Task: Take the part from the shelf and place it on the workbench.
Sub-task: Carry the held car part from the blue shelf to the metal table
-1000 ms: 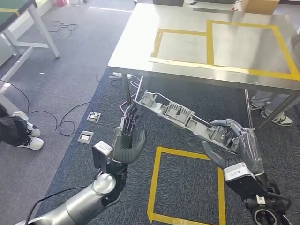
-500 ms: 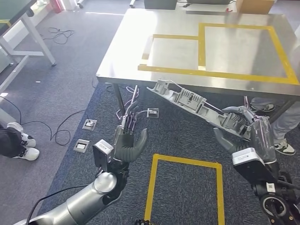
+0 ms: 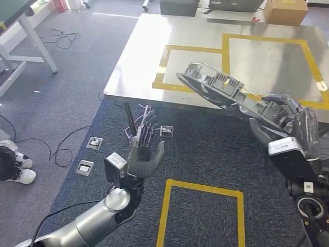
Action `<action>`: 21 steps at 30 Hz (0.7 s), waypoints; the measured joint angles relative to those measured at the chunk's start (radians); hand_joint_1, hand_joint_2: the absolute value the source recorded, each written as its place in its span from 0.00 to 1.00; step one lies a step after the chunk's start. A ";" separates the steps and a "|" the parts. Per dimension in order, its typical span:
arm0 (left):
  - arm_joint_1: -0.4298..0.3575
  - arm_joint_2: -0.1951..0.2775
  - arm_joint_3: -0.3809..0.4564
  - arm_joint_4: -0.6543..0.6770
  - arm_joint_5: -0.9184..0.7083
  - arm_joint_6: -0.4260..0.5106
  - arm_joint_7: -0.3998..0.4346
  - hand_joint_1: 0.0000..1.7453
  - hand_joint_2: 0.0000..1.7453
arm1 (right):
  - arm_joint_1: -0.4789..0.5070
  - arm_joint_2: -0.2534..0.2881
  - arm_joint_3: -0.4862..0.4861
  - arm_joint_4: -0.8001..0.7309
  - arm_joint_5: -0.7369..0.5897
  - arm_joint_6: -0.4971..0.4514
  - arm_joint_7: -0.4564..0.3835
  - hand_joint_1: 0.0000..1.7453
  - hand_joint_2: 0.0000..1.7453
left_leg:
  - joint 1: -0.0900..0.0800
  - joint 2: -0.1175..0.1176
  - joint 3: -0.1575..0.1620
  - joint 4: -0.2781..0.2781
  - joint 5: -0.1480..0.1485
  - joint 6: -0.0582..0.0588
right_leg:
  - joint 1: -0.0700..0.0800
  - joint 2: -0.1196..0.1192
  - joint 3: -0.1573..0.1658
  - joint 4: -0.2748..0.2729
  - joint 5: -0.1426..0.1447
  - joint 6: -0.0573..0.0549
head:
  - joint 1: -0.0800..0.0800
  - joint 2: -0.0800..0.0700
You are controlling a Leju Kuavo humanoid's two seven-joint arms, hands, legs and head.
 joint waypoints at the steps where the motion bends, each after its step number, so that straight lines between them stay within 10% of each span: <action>1: -0.004 -0.003 0.000 0.004 0.000 -0.004 -0.002 0.00 1.00 | -0.016 -0.001 -0.008 0.013 0.002 0.002 0.001 1.00 1.00 | -0.001 -0.001 0.012 0.003 -0.011 -0.005 | -0.001 -0.001 0.008 -0.072 0.063 0.001 | 0.002 0.000; 3: -0.012 -0.008 0.000 0.012 0.000 -0.010 -0.006 0.00 1.00 | -0.050 -0.001 -0.024 0.042 0.004 0.008 0.003 1.00 1.00 | -0.003 -0.002 0.023 0.008 -0.030 -0.017 | 0.000 -0.001 0.027 -0.162 0.140 -0.008 | 0.003 0.000; 7: -0.023 -0.016 0.000 0.025 -0.001 -0.023 -0.016 0.00 1.00 | -0.122 -0.001 -0.054 0.092 0.006 0.015 0.010 1.00 1.00 | -0.004 0.000 0.017 0.043 -0.049 -0.039 | 0.001 -0.001 0.046 -0.182 0.137 -0.043 | -0.006 0.000; 12: -0.028 -0.021 0.001 0.037 -0.001 -0.034 -0.020 0.00 1.00 | -0.190 0.001 -0.064 0.150 0.014 0.019 0.016 1.00 1.00 | -0.001 0.006 -0.174 0.309 -0.126 -0.050 | 0.009 0.004 0.073 -0.184 0.115 -0.061 | -0.019 0.000; 14: -0.028 -0.021 0.001 0.041 -0.001 -0.035 -0.020 0.00 1.00 | -0.201 0.001 -0.064 0.170 0.017 0.020 0.019 1.00 1.00 | -0.006 0.006 -0.191 0.268 -0.096 -0.038 | 0.016 0.005 0.095 -0.184 0.097 -0.063 | -0.022 0.000; 18: -0.030 -0.021 0.001 0.046 -0.001 -0.035 -0.021 0.00 1.00 | -0.230 0.003 -0.060 0.208 0.018 0.018 0.033 1.00 1.00 | -0.036 0.000 -0.124 0.015 0.075 0.016 | 0.023 0.010 0.129 -0.188 0.065 -0.058 | -0.022 0.000; 21: -0.033 -0.025 0.001 0.047 0.000 -0.035 -0.023 0.00 1.00 | -0.267 0.008 -0.058 0.242 0.002 0.015 0.039 1.00 1.00 | -0.037 -0.006 -0.097 -0.026 0.082 0.032 | 0.026 0.014 0.138 -0.178 0.056 -0.047 | -0.022 0.000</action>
